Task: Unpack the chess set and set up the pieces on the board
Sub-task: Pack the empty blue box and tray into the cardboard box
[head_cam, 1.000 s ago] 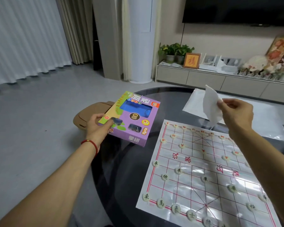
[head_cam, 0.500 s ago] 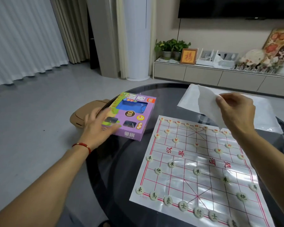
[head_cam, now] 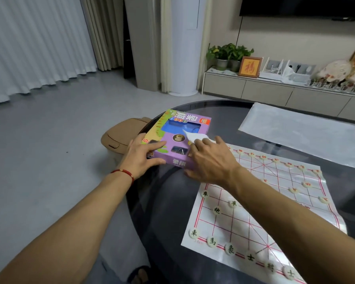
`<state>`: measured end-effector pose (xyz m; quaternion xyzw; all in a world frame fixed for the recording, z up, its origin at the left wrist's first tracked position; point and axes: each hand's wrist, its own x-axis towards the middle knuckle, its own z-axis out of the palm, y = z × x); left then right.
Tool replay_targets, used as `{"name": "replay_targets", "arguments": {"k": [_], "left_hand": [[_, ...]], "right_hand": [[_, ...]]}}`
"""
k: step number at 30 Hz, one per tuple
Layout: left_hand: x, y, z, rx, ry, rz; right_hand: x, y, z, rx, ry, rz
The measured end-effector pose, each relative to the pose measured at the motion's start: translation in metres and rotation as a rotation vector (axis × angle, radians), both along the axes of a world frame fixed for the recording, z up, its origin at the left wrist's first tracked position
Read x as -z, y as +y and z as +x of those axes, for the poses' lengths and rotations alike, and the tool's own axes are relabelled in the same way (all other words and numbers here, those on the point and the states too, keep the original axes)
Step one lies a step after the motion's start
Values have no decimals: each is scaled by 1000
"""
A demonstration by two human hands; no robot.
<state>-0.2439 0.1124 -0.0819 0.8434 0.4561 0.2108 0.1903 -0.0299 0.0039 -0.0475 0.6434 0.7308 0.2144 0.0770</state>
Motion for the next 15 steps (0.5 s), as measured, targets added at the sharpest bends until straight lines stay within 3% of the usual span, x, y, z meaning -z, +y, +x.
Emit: {"name": "replay_targets", "arguments": {"k": [7,15], "left_hand": [[7,14,-9,35,103,104],[2,24,-33,134,-1,135]], "right_hand": [[-1,7,-9,-16,87,-28],[-9,9,-14,-5,116,-89]]}}
